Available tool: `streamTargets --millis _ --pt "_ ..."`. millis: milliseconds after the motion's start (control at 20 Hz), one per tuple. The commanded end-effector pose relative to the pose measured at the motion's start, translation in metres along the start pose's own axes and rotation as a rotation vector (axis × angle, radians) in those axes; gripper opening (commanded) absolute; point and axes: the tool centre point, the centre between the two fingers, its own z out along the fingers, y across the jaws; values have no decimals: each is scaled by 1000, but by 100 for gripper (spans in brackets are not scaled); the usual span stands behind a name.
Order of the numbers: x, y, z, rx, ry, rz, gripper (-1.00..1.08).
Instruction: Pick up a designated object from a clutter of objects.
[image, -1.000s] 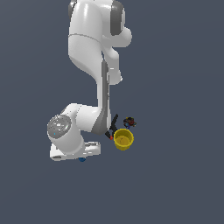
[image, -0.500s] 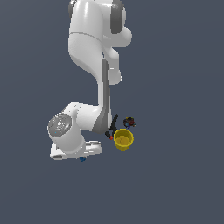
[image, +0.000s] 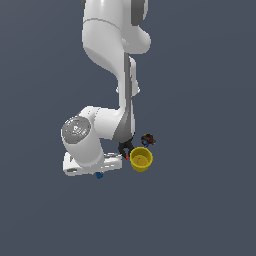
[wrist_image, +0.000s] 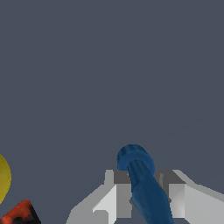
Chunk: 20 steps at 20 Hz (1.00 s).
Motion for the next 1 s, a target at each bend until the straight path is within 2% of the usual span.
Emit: streamTargets --millis 0,950 --pt "-5 -12 -15 0 1 -1 -100" --pt "-58 -144 -174 -3 1 -1 -100"
